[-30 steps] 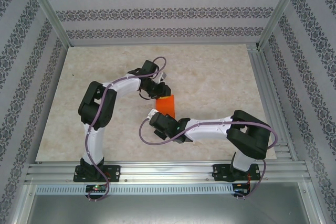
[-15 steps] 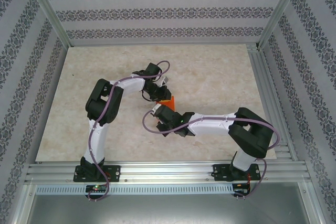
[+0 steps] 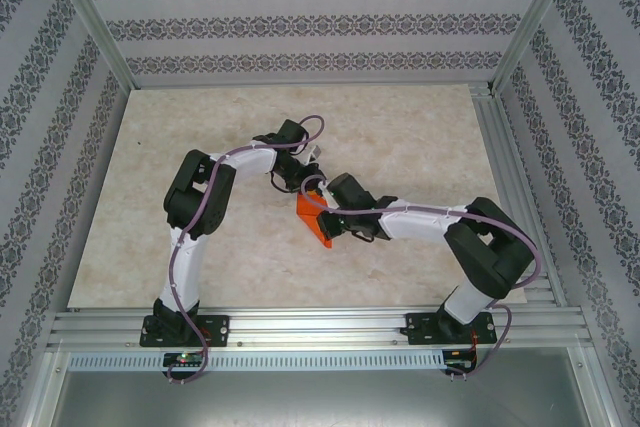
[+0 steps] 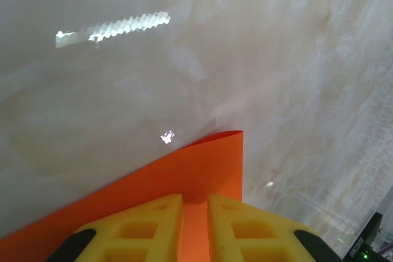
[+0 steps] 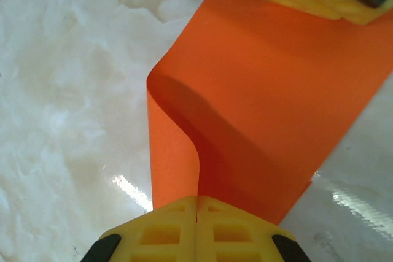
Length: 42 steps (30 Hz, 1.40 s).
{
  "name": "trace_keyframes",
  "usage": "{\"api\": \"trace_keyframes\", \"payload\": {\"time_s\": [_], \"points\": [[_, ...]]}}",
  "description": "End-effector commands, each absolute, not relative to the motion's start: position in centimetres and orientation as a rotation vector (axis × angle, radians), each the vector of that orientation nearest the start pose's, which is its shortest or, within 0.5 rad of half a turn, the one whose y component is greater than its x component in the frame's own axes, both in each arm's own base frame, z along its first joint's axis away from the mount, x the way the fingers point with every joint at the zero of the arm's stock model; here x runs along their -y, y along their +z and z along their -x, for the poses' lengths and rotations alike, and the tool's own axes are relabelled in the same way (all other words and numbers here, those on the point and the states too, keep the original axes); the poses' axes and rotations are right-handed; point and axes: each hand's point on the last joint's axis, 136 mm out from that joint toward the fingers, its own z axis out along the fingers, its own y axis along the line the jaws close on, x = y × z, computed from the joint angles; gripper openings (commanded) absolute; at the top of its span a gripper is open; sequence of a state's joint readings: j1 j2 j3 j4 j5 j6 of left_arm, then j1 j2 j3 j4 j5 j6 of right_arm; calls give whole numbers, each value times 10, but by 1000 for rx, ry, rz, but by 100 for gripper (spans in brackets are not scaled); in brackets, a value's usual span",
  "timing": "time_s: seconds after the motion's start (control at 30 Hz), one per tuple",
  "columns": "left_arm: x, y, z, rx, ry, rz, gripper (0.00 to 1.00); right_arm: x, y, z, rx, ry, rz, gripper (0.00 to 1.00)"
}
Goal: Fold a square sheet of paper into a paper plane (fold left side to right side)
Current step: Third fold the triangle at the center of the table.
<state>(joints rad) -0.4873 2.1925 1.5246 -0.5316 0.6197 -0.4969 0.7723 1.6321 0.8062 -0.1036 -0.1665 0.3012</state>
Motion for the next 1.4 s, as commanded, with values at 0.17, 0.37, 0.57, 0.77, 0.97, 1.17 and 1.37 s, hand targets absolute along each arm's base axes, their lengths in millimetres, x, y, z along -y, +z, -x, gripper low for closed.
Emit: {"api": "trace_keyframes", "payload": {"time_s": [0.17, 0.37, 0.57, 0.77, 0.97, 1.17, 1.37], "points": [[316, 5, -369, -2970, -1023, -215, 21, -292, 37, -267, -2567, 747, 587, 0], [316, 5, -368, -2973, -1020, -217, 20, -291, 31, -272, -2596, 720, 573, 0], [316, 5, -368, -2973, -1018, -219, 20, -283, 27, -276, -2607, 674, 524, 0], [316, 4, -368, -2974, -1019, -220, 20, -281, 28, -282, -2606, 653, 501, 0], [317, 4, -366, -2977, -1021, -221, 20, -281, 26, -286, -2618, 648, 488, 0], [317, 3, -366, -2975, -1020, -224, 20, -281, 25, -288, -2628, 641, 486, 0], [316, 2, -367, -2976, -1019, -222, 20, -277, 19, -285, -2646, 627, 479, 0]]}}
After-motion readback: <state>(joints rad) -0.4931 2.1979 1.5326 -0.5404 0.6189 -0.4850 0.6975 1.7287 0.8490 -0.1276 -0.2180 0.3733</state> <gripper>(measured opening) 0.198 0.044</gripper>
